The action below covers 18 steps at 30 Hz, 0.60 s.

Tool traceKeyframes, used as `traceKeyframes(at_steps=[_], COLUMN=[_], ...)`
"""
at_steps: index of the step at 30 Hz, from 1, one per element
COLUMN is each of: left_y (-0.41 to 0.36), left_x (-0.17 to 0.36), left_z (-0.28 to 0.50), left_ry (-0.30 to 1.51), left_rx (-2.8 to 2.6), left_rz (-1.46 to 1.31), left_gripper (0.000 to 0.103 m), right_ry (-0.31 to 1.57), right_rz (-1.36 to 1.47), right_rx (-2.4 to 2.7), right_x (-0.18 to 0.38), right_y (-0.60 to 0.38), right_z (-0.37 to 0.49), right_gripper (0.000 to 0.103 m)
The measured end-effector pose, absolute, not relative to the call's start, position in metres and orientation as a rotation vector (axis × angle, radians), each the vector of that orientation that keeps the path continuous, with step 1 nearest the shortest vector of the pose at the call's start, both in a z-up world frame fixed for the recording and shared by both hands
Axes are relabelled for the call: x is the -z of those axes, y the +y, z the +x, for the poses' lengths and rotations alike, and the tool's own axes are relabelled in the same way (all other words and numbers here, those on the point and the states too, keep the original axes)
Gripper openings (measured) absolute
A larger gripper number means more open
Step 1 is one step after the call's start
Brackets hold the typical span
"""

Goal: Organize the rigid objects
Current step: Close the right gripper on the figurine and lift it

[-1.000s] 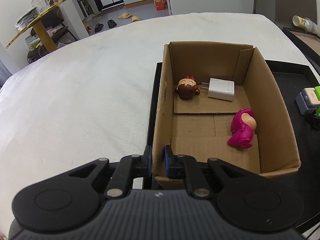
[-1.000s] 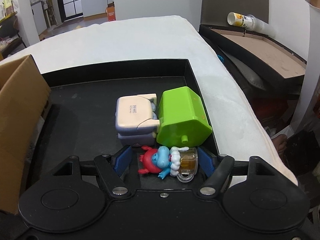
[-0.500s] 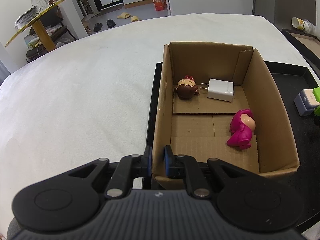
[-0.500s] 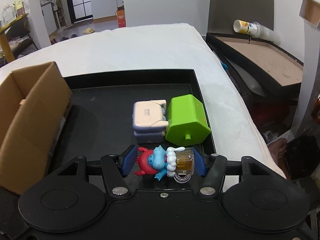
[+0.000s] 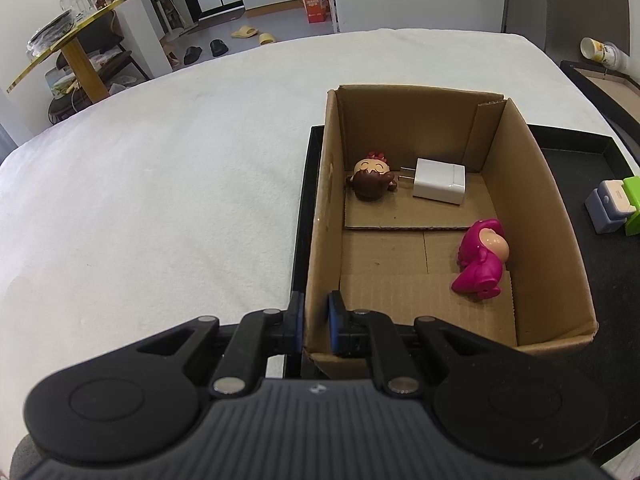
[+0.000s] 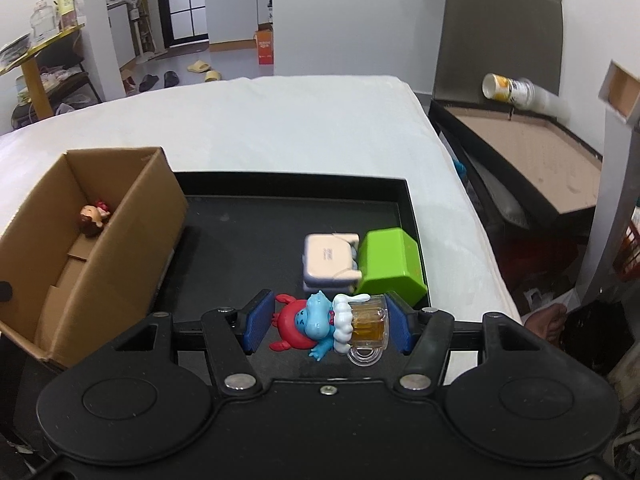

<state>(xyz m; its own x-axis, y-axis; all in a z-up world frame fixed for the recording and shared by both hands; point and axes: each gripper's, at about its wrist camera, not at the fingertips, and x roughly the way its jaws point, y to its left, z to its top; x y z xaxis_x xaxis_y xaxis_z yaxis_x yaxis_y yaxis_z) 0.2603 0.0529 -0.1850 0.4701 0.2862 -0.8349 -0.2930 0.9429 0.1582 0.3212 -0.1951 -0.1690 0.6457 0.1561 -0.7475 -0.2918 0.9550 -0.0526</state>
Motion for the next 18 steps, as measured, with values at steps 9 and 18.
traceKeyframes(at_steps=[9, 18], left_y=[0.056, 0.060], left_x=[0.184, 0.184], left_z=[0.260, 0.258], left_ry=[1.018, 1.013], left_rx=[-0.340, -0.328], left_rz=[-0.030, -0.041], left_gripper=[0.010, 0.010], right_ry=[0.797, 0.759], right_rz=[-0.213, -0.264], right_rx=[-0.270, -0.330], right_x=[0.149, 0.131], right_y=[-0.178, -0.151], right_z=[0.320, 0.317], right_gripper=[0.058, 0.058])
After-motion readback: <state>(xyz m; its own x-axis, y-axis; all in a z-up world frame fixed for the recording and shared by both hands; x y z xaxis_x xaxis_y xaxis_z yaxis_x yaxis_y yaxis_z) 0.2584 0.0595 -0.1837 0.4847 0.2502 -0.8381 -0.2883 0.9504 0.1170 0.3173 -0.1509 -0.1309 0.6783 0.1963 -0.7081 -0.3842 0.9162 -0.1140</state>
